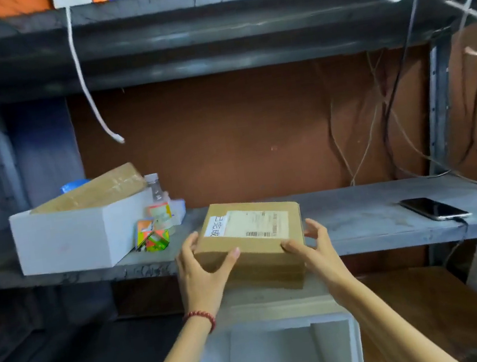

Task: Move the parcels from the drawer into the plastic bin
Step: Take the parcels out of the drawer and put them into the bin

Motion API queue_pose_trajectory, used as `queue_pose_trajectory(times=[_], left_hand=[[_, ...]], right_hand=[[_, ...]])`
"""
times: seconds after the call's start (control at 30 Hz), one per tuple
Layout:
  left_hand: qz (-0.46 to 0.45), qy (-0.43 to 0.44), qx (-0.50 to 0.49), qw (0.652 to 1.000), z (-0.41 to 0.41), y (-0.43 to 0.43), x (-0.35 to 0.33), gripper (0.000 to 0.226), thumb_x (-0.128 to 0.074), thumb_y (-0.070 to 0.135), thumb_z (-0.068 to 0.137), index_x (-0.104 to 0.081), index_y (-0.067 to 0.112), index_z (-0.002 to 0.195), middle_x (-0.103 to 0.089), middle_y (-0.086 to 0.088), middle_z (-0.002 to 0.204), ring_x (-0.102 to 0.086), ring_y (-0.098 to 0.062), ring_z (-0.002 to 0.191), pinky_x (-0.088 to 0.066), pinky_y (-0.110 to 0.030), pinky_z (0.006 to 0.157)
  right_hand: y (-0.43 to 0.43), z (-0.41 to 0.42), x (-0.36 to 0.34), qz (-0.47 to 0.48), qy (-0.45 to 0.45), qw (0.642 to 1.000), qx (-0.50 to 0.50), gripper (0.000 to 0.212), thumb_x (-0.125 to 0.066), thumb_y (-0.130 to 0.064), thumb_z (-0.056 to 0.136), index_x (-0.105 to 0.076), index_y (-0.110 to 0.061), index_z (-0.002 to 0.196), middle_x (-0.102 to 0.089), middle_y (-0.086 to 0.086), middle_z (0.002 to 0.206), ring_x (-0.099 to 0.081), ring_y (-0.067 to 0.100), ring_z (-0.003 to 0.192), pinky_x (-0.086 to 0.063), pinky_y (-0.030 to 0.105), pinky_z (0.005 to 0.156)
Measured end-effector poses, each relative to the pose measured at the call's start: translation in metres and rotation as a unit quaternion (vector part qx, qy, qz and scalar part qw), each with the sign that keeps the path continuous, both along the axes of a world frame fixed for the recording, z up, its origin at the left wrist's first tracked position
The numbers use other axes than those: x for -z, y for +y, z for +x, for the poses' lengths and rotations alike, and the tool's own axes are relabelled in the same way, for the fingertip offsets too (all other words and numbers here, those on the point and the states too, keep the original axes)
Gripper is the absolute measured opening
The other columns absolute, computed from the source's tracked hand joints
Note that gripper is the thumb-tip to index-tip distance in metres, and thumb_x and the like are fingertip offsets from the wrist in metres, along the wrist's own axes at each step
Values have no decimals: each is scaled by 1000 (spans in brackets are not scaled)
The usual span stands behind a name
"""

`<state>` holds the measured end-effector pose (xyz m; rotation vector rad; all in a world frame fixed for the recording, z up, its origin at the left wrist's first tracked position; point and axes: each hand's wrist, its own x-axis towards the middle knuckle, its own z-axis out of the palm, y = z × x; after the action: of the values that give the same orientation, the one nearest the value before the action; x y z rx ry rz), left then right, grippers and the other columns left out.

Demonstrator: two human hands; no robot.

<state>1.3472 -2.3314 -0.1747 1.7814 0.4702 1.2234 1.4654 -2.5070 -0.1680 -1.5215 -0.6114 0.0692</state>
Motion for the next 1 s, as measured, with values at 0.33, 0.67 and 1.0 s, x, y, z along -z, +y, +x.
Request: queue_pose_trajectory(times=[0.33, 0.67, 1.0], left_hand=[[-48, 126, -42, 990, -149, 35, 102, 89, -85, 57, 46, -42, 43, 122, -44, 13, 121, -47, 6, 107, -41, -16, 90], [-58, 293, -86, 950, -169, 39, 195, 93, -92, 45, 46, -48, 27, 125, -57, 16, 111, -53, -7, 99, -45, -22, 78], [-214, 357, -106, 903, -179, 16, 262, 76, -31, 91, 60, -66, 25, 78, -68, 14, 76, -62, -6, 79, -47, -25, 66]], right_hand=[[53, -78, 98, -50, 45, 985, -160, 61, -75, -37, 80, -47, -31, 134, -55, -8, 126, -61, 0, 104, -51, 14, 67], [56, -104, 195, -135, 222, 948, -182, 58, -65, -59, 80, -44, -27, 123, -57, -8, 128, -59, 9, 110, -48, 30, 68], [55, -83, 256, -168, 274, 937, -139, 81, -61, -67, 78, -38, -24, 143, -57, 2, 134, -58, 22, 117, -43, 47, 104]])
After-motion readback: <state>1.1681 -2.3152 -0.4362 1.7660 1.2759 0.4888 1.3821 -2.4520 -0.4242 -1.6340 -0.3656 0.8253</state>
